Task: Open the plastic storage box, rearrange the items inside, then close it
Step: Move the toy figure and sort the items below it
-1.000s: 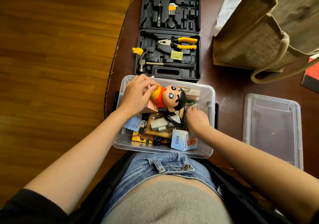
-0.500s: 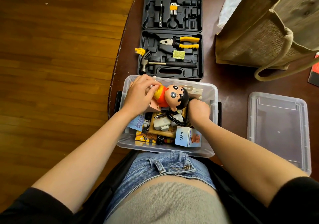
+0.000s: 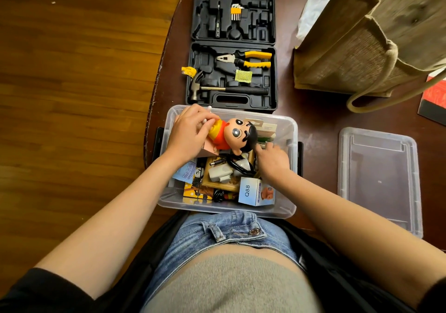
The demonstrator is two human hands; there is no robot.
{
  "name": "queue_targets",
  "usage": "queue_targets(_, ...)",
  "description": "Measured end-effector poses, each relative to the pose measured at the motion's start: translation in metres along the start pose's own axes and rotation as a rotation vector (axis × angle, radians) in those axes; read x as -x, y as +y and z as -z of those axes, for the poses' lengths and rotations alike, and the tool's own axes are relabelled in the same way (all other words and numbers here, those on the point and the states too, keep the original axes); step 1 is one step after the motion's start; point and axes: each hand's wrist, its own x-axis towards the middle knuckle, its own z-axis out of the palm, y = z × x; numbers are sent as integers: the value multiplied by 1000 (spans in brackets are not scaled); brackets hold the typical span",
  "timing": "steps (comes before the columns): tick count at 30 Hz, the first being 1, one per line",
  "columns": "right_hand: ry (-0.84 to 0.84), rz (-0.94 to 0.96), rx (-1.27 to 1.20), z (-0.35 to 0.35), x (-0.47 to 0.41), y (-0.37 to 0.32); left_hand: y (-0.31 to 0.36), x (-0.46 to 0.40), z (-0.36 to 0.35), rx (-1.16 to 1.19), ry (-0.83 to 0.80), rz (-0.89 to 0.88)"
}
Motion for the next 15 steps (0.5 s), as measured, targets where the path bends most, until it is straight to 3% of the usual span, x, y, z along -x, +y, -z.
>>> queue_targets(9, -115, -16, 129, 2, -8, -4, -1, 1, 3, -24, -33, 1)
queue_targets(15, -146, 123, 327, -3, -3, 2, -1, 2, 1, -16, -23, 11)
